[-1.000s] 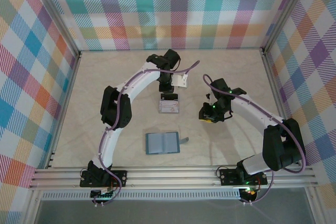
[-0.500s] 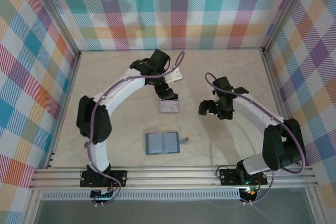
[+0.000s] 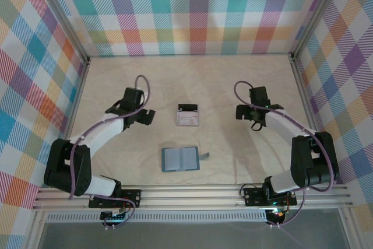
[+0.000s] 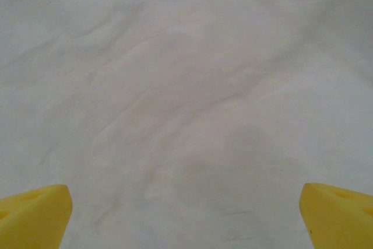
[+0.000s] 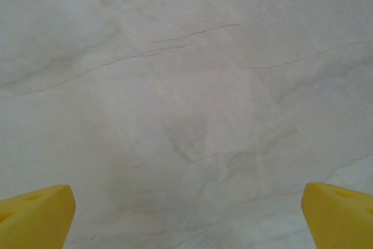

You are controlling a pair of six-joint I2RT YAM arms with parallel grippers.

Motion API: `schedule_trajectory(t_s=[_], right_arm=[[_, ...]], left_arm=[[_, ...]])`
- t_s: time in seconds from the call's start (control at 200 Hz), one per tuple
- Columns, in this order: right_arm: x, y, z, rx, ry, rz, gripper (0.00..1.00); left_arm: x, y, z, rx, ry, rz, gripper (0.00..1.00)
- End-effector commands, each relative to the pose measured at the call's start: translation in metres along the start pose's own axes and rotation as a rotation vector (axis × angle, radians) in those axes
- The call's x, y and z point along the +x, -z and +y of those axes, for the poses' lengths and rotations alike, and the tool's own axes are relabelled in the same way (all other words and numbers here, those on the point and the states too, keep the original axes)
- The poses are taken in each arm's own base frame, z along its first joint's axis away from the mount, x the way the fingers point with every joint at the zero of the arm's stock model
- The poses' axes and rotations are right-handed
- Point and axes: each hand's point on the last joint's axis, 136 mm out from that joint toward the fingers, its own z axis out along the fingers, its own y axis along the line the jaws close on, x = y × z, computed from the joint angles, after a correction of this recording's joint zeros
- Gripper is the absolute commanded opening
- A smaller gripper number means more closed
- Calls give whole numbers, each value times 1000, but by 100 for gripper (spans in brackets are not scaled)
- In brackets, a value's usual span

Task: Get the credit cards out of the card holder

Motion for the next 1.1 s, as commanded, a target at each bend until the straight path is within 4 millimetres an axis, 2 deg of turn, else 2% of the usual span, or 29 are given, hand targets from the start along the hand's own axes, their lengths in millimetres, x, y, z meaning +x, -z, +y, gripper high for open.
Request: schedule_trajectory(t_s=[0.0,0.11,0.275,0.355,0.375,0.46,0.55,0.59,0.825,1.095], right_arm=[[-36,-12,-7,-40,18,-199,100],[-48,-16,-13,-50,18,-325,100],[-67,-7,-10,-94,42,-484,100],[-63,-13,-12,-128,29,-515,100],[-67,-9,-12,-136,24,-544,100],[-61,-6,-9,-184,32,-567,100],[-56,-7,-8,-207,40,-622,100],[-52,-9,-8,-207,41,-586,100],[-53,-8,-11,-194,31,-599,100],[-54,-8,-11,-196,33,-599,100]], left_arm=[[-10,-1,43,-147,264,-179,100],[3,-15,53,-133,344,-246,100],[0,-28,59,-104,392,-349,100],[-9,-31,63,-68,439,-401,100],[-9,-33,63,-57,439,-399,100],[-2,-45,60,-39,445,-392,100],[1,-45,56,-20,437,-423,100],[2,-46,52,-8,427,-438,100],[4,-46,50,-69,395,-433,100],[2,-46,49,-40,400,-432,100]])
